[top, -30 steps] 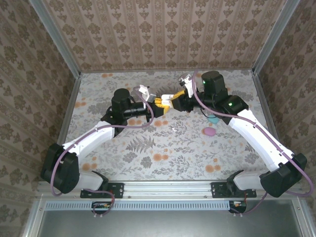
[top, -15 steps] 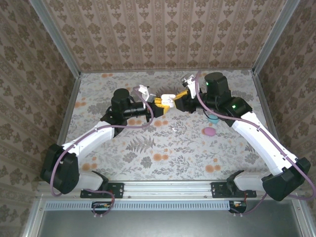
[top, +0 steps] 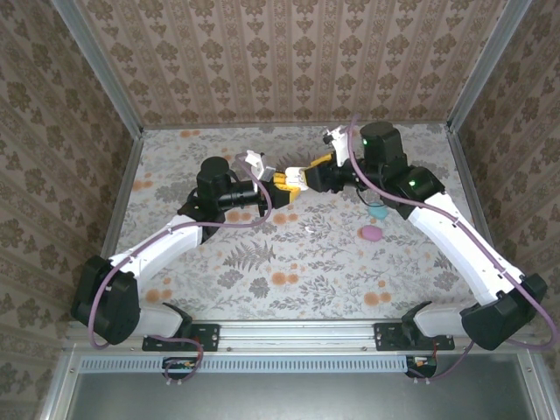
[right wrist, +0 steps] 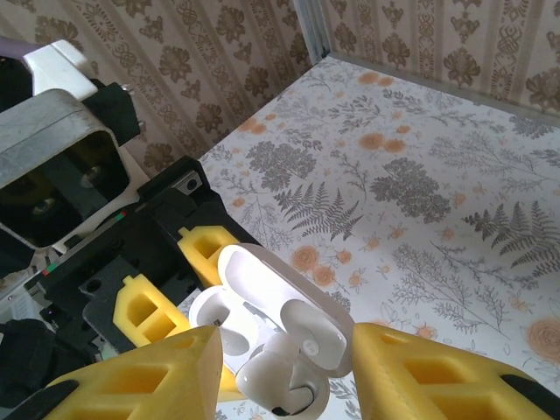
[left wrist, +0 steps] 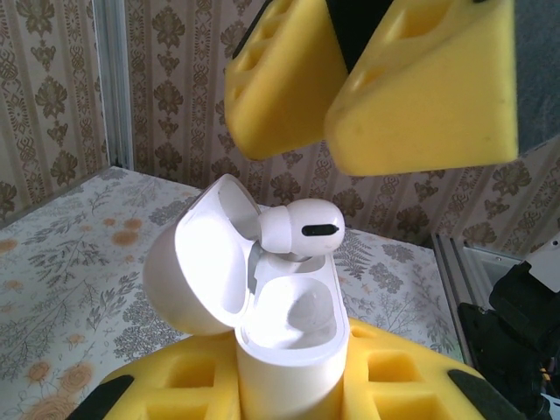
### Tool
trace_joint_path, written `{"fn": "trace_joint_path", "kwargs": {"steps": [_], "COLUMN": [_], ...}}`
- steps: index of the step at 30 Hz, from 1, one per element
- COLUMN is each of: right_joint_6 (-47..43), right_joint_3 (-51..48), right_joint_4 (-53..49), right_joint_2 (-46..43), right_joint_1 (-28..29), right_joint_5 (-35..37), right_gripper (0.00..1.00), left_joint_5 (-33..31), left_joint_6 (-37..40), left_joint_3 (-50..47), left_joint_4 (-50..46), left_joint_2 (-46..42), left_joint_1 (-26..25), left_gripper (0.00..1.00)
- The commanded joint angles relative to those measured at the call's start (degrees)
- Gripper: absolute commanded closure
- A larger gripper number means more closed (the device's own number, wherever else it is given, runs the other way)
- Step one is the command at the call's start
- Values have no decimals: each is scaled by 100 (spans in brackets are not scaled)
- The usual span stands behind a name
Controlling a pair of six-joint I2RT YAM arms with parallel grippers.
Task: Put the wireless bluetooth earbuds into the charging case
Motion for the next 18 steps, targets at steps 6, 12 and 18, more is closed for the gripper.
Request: {"fn": "trace_joint_path", "kwargs": {"steps": [6,12,18], "right_joint_6": [-26,-71,-221], "right_joint_3": [323,385,466], "right_joint_4": [-589,-735,-924], "right_joint_2": [191,237,272], "right_joint_1": [147,192,266], "right_joint_5": [361,478,441], "right_gripper": [57,58,64], "left_joint_5": [-47,-63,-91], "left_joint_6": [83,89,83], "left_joint_3": [229,239,240], "left_joint_4": [61,54,58], "left_joint_2": [-151,-142,-140], "left_joint_1": [46,43,49], "left_gripper": [76,76,76]}}
